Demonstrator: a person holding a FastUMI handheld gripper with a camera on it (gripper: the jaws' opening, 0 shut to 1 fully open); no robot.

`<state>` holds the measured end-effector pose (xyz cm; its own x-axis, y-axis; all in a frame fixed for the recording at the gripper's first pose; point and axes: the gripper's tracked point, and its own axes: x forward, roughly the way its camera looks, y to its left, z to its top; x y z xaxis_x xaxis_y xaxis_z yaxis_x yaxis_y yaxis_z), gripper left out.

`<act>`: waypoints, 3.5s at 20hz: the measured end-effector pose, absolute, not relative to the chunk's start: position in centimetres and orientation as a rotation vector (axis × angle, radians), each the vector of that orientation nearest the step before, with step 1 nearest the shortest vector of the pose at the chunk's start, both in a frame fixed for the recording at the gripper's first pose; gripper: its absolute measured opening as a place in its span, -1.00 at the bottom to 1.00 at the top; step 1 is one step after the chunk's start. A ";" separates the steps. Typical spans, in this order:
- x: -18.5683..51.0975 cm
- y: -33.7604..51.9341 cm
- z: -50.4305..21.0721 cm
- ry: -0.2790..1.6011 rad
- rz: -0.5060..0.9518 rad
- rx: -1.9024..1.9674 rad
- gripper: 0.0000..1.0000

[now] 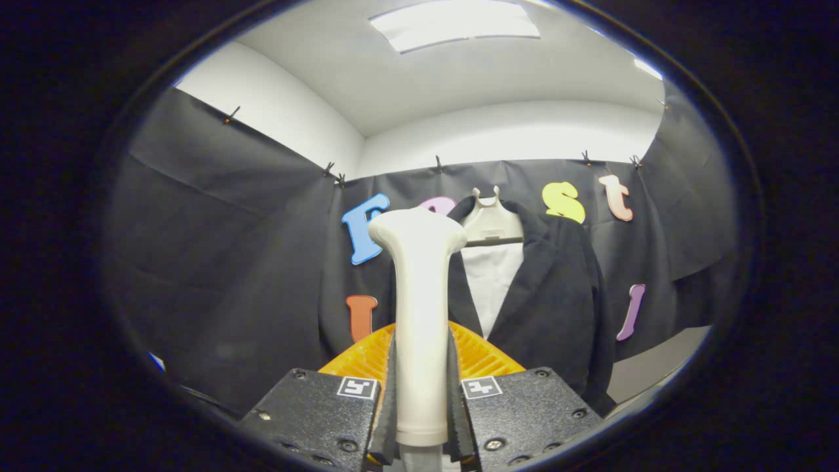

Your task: Iron the clothes twice with a garment steamer, once on the left side and once on the right side.

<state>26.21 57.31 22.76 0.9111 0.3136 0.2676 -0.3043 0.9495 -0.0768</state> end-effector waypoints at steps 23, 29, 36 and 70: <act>37.8 57.6 19.9 -0.219 0.248 -0.163 -0.33; 37.3 55.5 15.9 -0.145 0.243 -0.158 -0.33; 36.1 54.8 12.2 -0.078 0.269 -0.173 -0.33; 32.6 50.9 -1.7 0.184 0.216 -0.257 -0.33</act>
<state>32.61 50.86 -1.72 0.9603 0.1871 -0.2070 -0.2339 0.9443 -0.2315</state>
